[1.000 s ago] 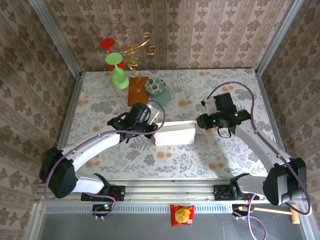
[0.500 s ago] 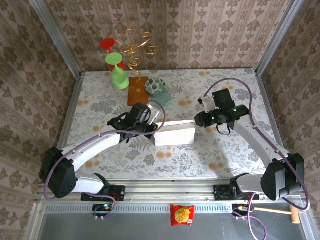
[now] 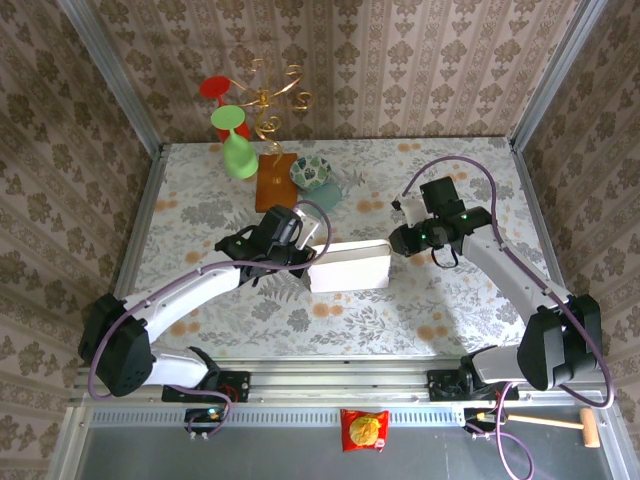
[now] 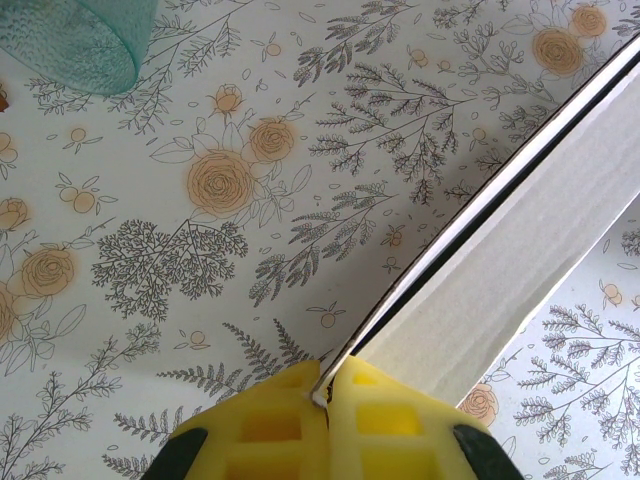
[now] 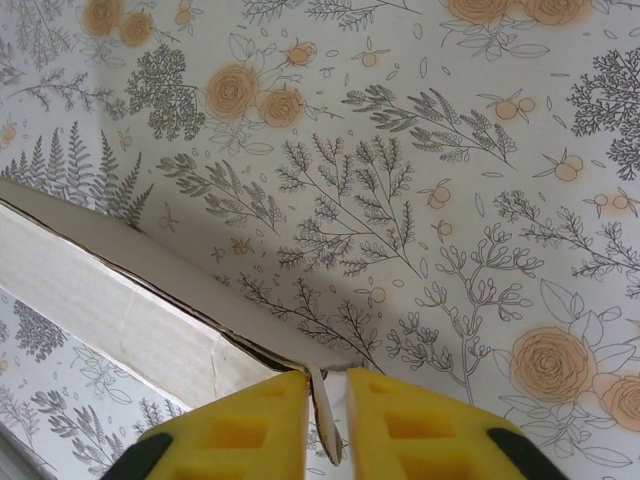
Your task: Fold the paper box
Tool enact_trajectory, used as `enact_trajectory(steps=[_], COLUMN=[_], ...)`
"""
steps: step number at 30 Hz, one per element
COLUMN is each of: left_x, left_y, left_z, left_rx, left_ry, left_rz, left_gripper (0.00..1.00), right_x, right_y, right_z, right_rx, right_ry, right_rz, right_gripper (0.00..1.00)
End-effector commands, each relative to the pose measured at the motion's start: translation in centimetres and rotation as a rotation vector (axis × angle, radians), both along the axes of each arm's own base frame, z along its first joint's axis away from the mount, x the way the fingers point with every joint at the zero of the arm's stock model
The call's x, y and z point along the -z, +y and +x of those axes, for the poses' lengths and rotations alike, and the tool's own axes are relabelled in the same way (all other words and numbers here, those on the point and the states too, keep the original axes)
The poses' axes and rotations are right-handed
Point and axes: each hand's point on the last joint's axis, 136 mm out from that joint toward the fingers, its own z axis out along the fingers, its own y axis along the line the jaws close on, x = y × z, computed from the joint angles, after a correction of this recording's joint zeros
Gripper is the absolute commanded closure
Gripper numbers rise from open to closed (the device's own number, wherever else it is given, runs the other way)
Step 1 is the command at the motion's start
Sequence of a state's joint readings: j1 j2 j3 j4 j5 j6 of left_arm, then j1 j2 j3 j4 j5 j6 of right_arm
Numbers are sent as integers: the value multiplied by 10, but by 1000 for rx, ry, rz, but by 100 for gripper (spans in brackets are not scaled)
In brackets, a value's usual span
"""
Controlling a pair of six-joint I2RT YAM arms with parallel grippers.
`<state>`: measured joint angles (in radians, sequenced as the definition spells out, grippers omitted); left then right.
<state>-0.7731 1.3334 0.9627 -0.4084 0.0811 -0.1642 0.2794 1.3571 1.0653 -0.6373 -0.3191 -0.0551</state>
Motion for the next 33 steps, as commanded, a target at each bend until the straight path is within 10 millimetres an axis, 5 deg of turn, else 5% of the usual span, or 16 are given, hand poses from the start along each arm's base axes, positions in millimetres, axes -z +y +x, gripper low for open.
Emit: enact_trajectory(steps=[1, 13, 24, 33], left_x=[7, 4, 3, -2], left_y=[7, 7, 9, 17], left_z=[-4, -1, 0, 9], left_rx=[8, -13, -40, -161], left_ry=[9, 1, -10, -15], left_rz=[67, 59, 63, 34], left_gripper=[100, 100, 100, 100], right_x=[-4, -6, -1, -19], right_y=[0, 11, 16, 21], right_z=[1, -2, -9, -4], right_rx=[-8, 2, 54, 231], right_ry=[3, 11, 14, -75], right_rz=[-6, 27, 23, 107], right_gripper=[86, 100, 100, 100])
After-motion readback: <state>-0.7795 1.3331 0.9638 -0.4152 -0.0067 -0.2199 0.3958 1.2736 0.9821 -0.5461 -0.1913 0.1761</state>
